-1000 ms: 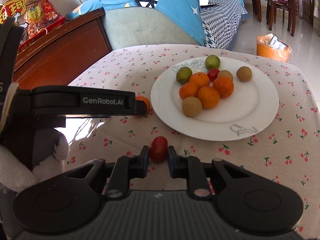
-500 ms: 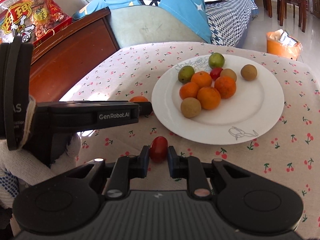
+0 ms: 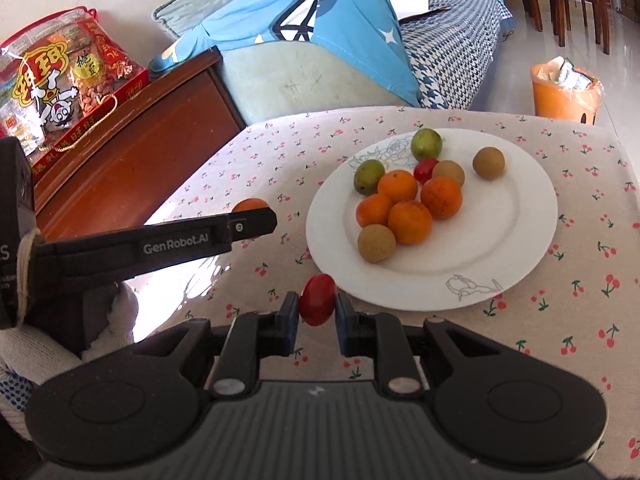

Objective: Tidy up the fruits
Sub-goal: 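Place the orange and tomato on the plate and open both grippers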

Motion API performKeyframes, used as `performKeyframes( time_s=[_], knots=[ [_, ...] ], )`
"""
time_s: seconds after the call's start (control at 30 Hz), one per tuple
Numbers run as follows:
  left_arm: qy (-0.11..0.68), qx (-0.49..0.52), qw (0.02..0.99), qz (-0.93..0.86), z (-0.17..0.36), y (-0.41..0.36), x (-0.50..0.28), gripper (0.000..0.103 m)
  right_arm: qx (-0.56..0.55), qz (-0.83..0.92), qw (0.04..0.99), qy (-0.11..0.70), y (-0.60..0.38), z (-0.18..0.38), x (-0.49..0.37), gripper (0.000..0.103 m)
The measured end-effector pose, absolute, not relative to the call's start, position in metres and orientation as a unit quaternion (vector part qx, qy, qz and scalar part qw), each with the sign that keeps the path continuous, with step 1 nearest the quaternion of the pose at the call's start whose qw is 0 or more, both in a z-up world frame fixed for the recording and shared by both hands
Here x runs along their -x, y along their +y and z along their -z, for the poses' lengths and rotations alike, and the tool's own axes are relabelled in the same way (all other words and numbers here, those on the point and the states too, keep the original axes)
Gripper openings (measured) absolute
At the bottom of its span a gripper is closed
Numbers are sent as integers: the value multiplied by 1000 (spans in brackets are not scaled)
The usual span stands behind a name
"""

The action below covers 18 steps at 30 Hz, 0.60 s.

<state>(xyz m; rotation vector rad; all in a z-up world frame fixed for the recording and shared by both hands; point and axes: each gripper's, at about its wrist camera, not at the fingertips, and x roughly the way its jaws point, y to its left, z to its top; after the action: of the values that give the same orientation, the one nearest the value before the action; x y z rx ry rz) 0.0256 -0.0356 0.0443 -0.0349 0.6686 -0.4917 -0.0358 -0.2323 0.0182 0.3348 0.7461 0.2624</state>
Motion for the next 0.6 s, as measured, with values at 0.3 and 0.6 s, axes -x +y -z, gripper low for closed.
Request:
performKeyframes(
  time_s=[0.3, 0.6],
  knots=[
    [308, 23, 907, 286, -62, -63, -14, 29, -175, -61, 939, 290, -276, -52, 27, 18],
    [326, -11, 892, 314, -44, -97, -5, 29, -201, -7, 934, 295, -307, -43, 18, 18]
  ],
)
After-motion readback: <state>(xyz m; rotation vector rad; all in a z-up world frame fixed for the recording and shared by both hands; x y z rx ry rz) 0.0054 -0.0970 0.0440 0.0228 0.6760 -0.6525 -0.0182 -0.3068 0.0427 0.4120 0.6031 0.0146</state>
